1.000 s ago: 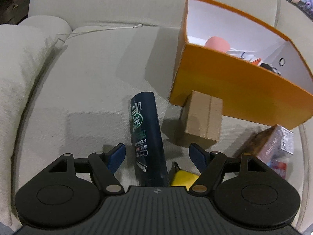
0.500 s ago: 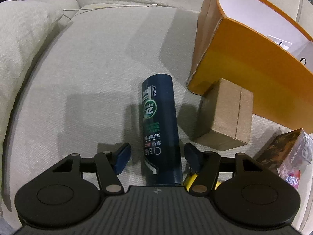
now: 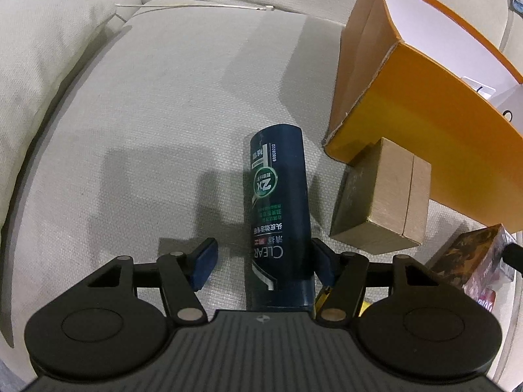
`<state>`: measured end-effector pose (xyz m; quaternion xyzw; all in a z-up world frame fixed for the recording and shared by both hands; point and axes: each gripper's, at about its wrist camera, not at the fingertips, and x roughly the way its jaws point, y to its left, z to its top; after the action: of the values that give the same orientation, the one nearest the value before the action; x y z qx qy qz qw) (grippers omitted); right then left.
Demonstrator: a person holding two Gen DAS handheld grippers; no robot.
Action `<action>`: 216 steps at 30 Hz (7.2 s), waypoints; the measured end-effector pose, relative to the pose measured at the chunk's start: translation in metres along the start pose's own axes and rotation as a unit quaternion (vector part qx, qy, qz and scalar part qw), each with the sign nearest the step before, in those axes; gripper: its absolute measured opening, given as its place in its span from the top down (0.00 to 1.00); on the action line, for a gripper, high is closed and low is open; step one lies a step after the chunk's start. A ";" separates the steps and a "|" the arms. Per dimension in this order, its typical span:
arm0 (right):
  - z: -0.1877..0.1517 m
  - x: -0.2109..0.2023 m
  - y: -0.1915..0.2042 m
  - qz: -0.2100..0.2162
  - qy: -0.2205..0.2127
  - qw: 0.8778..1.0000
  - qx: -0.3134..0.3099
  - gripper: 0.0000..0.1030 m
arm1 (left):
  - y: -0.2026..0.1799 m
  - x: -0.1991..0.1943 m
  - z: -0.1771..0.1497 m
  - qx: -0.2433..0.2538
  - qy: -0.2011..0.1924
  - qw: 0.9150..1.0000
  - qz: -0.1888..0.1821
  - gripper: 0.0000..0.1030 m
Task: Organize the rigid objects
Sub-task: 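Grasp the dark blue CLEAR bottle with the left gripper while the right gripper grasps the clear plastic box, then lift the blue bottle and clear box and carry them toward the orange box, then lower the bottle and clear box into the orange box and open both grippers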
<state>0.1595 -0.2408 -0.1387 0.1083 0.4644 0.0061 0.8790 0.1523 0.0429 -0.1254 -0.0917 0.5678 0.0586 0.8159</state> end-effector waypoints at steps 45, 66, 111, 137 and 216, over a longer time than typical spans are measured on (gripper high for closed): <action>0.011 0.041 0.008 -0.025 0.049 0.998 -0.004 0.33 | -0.015 0.005 0.006 0.038 0.006 0.999 0.012 0.43; 0.009 0.017 -0.005 0.035 0.040 0.999 0.005 0.51 | -0.013 -0.010 0.005 0.052 -0.006 0.999 -0.001 0.59; -0.020 -0.055 -0.051 0.073 0.016 0.994 0.077 0.51 | 0.024 -0.081 -0.026 0.010 -0.049 0.998 -0.047 0.63; -0.056 -0.080 -0.071 0.101 -0.006 0.992 0.080 0.51 | -0.023 -0.128 -0.068 0.051 -0.100 0.990 -0.081 0.63; 0.134 0.035 0.023 0.057 -0.001 0.995 -0.082 0.53 | -0.166 0.043 0.183 0.072 -0.007 0.988 -0.139 0.67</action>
<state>0.2907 -0.2387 -0.0894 0.0620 0.4541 0.0946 0.8838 0.3677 -0.0798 -0.0905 -0.1101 0.5468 -0.0959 0.8245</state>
